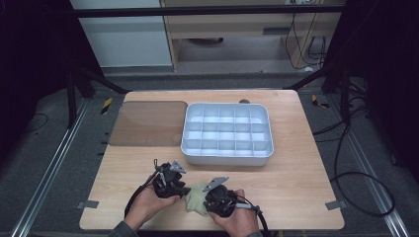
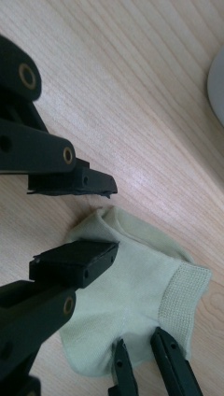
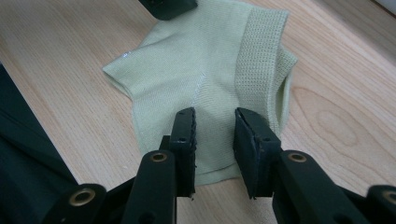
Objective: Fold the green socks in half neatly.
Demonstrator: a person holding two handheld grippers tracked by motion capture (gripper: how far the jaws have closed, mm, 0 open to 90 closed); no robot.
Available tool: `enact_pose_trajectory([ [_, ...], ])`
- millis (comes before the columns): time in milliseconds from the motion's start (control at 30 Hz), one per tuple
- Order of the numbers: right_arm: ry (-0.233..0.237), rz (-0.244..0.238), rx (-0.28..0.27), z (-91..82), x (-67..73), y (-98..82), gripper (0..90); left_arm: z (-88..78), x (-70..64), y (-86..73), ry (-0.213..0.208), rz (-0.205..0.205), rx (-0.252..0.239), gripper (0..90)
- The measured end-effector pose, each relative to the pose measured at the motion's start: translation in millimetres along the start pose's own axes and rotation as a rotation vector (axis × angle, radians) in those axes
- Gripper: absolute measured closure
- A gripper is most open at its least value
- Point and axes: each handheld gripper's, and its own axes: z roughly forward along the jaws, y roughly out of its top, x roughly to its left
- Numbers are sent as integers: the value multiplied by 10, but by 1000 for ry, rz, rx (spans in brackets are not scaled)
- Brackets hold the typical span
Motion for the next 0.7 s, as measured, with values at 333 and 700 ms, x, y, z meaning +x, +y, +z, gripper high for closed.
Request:
enact_pose_trajectory([
  [333,5,4,-1,1,-6,-1,692,71,-51,26,-39,12,31,694],
  [700,12,5,2,1,-13,-1,694,76,-23,39,-84,-5,45,816],
])
